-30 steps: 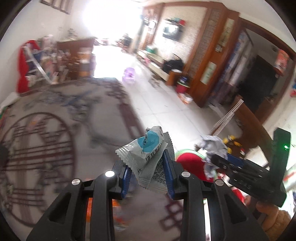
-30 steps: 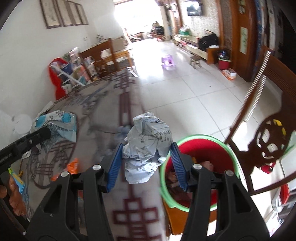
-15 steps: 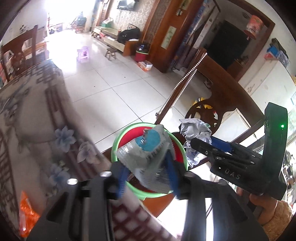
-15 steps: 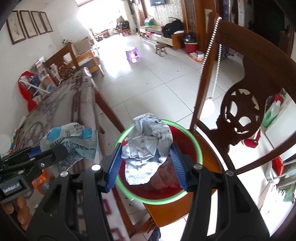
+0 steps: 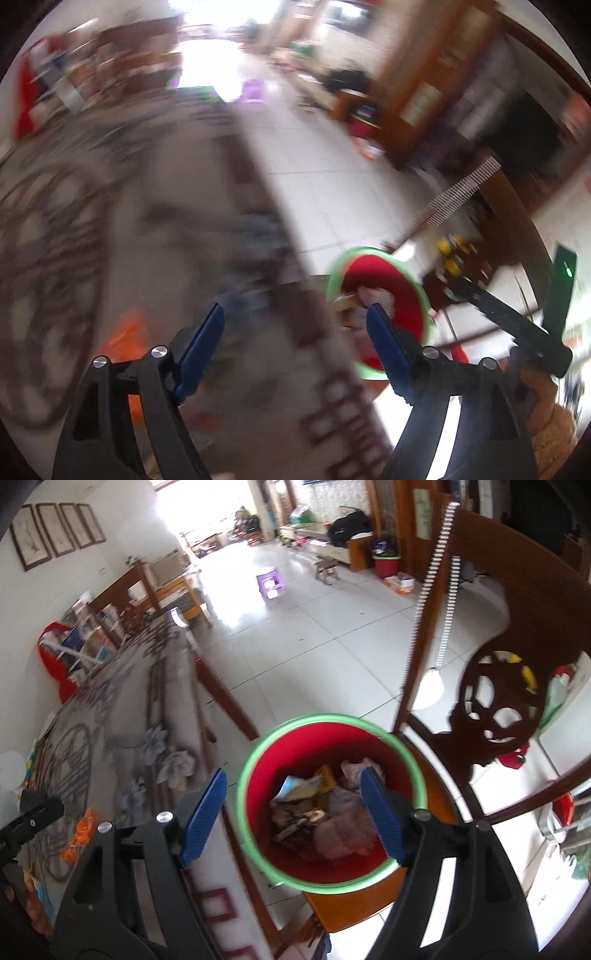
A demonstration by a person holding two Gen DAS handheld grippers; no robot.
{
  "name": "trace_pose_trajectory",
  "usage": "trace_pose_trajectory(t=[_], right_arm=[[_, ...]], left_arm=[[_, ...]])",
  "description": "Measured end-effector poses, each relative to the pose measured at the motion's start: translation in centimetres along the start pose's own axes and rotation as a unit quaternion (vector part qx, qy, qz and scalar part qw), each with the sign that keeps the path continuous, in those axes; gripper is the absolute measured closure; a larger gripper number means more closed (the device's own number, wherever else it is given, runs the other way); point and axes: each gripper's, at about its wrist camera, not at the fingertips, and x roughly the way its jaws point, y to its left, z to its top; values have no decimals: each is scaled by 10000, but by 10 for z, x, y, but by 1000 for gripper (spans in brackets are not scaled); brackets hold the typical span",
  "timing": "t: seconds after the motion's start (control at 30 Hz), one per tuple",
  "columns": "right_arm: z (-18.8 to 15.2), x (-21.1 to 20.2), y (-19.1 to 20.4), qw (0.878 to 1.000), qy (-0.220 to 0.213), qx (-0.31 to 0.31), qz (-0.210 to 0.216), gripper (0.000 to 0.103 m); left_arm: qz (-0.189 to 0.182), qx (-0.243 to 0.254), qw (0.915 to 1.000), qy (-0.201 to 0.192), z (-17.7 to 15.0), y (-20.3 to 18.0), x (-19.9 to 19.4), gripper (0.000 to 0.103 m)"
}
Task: Collect trash
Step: 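Grasp the orange plastic bag with the left tool while the right tool grasps crumpled brown paper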
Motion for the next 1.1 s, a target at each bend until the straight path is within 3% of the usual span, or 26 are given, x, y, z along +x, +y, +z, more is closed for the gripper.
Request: trace_pose_trajectory(t=[0.07, 0.13, 0.23, 0.33, 0.43, 0.53, 0.73, 0.9, 1.1], right_arm=[[-1, 3, 13, 9998, 71, -133, 149, 30], [-4, 6, 31, 9989, 145, -338, 296, 30], [-10, 10, 53, 9968, 268, -577, 483, 30], [-18, 11, 71, 9943, 415, -753, 633, 30], [-30, 8, 90, 9906, 545, -989, 774, 30], [-42, 2, 108, 9863, 655, -1197, 924, 28], [-69, -2, 141, 9775, 930, -1535, 1108, 27], [-92, 3, 177, 9631, 1269, -1933, 1376, 26], [-134, 16, 221, 9358, 2025, -2108, 1970, 19]], left_arm=[[288, -397, 9988, -32, -11, 34, -14, 28], [453, -463, 9979, 44, -20, 55, -20, 27], [581, -183, 9972, 425, -32, 68, -11, 22], [758, 138, 9959, 477, -35, 68, 3, 22], [824, 303, 9929, 797, -35, 71, 30, 22], [803, 351, 9916, 956, -38, 77, 43, 33], [552, 188, 9957, 715, -33, 92, 25, 55], [506, -126, 9984, 223, -28, 115, -14, 57], [563, -375, 9972, -319, -25, 142, -62, 56]])
